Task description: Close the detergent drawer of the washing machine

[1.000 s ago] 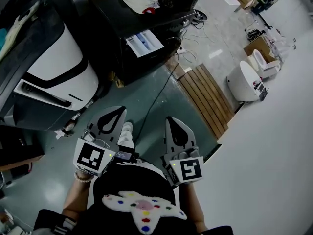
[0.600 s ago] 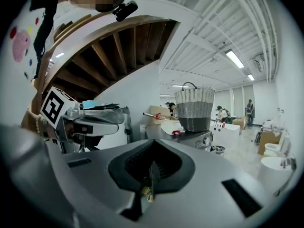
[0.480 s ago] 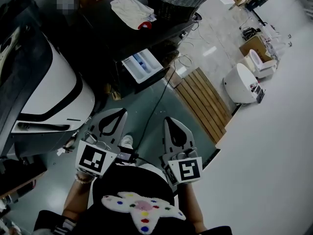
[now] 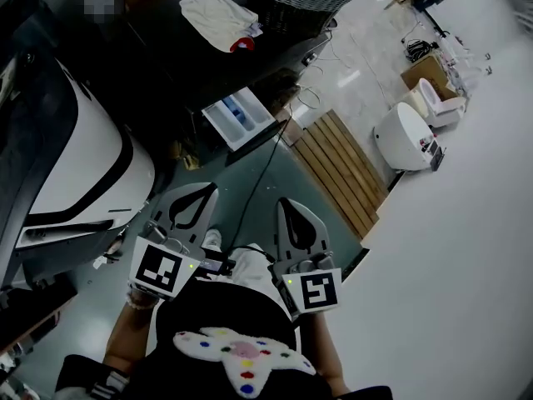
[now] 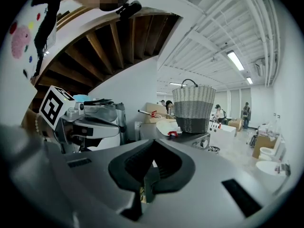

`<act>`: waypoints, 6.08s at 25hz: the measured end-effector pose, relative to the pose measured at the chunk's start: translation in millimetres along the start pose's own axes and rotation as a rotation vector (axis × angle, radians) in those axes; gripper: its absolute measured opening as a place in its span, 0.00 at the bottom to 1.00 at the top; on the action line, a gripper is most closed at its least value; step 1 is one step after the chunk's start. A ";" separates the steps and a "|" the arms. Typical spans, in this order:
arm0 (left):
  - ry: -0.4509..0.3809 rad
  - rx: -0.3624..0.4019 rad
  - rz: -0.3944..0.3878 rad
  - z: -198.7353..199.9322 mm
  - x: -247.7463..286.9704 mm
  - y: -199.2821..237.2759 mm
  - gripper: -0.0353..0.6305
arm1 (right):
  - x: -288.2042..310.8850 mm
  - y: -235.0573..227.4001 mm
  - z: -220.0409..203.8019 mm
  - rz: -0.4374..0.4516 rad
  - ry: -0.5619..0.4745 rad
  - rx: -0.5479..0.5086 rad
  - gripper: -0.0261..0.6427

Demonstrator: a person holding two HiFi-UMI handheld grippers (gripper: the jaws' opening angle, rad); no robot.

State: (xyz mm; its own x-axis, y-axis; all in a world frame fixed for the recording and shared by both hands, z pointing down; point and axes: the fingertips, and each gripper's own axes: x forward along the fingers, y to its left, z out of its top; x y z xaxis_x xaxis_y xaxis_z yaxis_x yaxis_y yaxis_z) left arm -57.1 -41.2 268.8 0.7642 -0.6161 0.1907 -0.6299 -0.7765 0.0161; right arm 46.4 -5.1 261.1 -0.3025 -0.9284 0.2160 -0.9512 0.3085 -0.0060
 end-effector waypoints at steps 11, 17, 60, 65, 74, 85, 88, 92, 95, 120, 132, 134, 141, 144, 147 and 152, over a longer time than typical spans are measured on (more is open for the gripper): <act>0.005 -0.029 0.047 2.2 17.7 3.1 0.07 | 12.2 -19.7 2.7 0.057 -0.005 -0.012 0.04; 0.019 -0.023 0.081 -0.8 24.8 0.5 0.07 | 15.8 -28.8 0.7 0.078 -0.011 0.006 0.04; 0.223 -0.120 0.277 -106.5 67.2 5.8 0.23 | 86.1 -88.2 -103.8 0.243 0.117 -0.064 0.27; 0.246 -0.150 0.317 -132.6 76.9 6.0 0.23 | 99.1 -100.3 -122.9 0.253 0.123 -0.031 0.29; 0.271 -0.173 0.355 -167.4 89.6 10.7 0.23 | 126.7 -117.6 -153.6 0.285 0.140 -0.038 0.32; 0.301 -0.182 0.432 -199.6 106.8 22.5 0.23 | 168.7 -139.4 -197.8 0.302 0.201 -0.048 0.32; 0.295 -0.203 0.469 -206.4 109.7 24.8 0.23 | 175.5 -139.6 -205.8 0.311 0.202 -0.056 0.32; 0.288 -0.256 0.498 -216.2 115.6 28.2 0.23 | 184.7 -141.7 -214.3 0.315 0.209 -0.068 0.32; 0.287 -0.263 0.515 -221.0 119.0 30.0 0.23 | 191.2 -146.0 -216.1 0.308 0.200 -0.075 0.32; 0.281 -0.269 0.576 -222.5 123.3 42.5 0.19 | 208.9 -152.9 -209.1 0.316 0.160 -0.063 0.33; 0.287 -0.250 0.569 -223.3 124.5 43.1 0.19 | 210.2 -153.0 -209.4 0.300 0.160 -0.073 0.34; 0.290 -0.242 0.571 -223.0 124.8 43.0 0.19 | 210.2 -153.0 -209.2 0.299 0.164 -0.075 0.34; 0.295 -0.232 0.572 -223.6 127.6 42.6 0.18 | 210.6 -153.4 -208.9 0.286 0.165 -0.075 0.34; 0.287 -0.245 0.562 -223.9 128.1 43.1 0.18 | 210.8 -153.3 -208.7 0.283 0.170 -0.076 0.34; 0.294 -0.234 0.562 -224.2 128.8 43.1 0.18 | 210.9 -153.4 -209.3 0.280 0.172 -0.076 0.34; 0.307 -0.216 0.557 -224.5 130.2 43.5 0.18 | 211.8 -153.5 -209.1 0.279 0.176 -0.082 0.34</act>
State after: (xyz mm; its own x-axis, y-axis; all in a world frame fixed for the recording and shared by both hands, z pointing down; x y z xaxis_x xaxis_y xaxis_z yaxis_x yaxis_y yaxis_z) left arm -16.0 -125.5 514.8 0.2630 -0.8267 0.4973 -0.9568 -0.2898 0.0241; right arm 141.1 -205.8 511.9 -0.5281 -0.7583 0.3822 -0.8232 0.5677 -0.0111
